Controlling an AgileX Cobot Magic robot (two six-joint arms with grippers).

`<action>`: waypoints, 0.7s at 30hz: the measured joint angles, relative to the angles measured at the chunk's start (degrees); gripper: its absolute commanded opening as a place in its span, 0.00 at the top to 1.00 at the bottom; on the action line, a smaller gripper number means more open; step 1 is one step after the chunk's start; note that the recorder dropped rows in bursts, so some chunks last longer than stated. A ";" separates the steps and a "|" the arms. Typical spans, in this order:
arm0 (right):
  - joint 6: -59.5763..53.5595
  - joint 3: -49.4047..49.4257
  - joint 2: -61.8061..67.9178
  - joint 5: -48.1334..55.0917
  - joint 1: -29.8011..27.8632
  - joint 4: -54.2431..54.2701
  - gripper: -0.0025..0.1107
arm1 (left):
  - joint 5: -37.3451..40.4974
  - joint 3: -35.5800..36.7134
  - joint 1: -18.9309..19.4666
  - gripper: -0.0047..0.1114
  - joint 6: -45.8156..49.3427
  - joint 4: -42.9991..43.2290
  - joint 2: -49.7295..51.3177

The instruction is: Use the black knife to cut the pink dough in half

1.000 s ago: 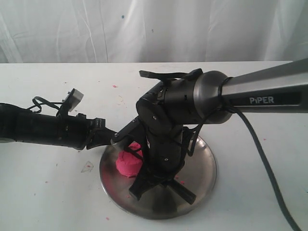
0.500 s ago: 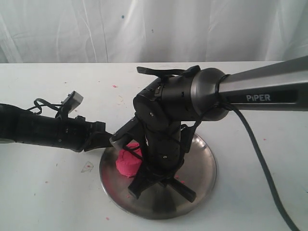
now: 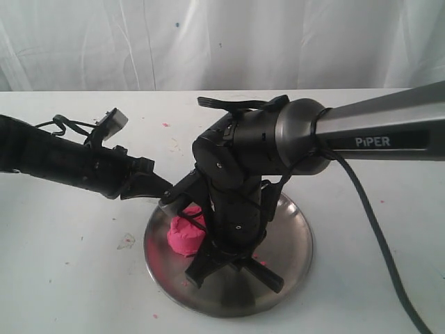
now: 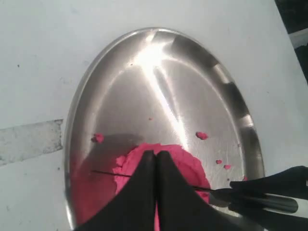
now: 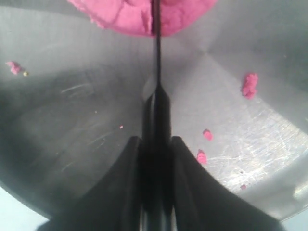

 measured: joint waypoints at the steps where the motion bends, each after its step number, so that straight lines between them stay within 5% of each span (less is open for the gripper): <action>1: 0.00 0.00 0.00 0.00 0.00 0.00 0.98 | -0.26 0.00 0.00 0.96 -0.50 0.74 0.00; 21: 0.35 -0.16 0.00 0.91 0.00 -0.12 0.98 | -5.05 -0.61 -3.49 0.96 -1.87 1.33 4.15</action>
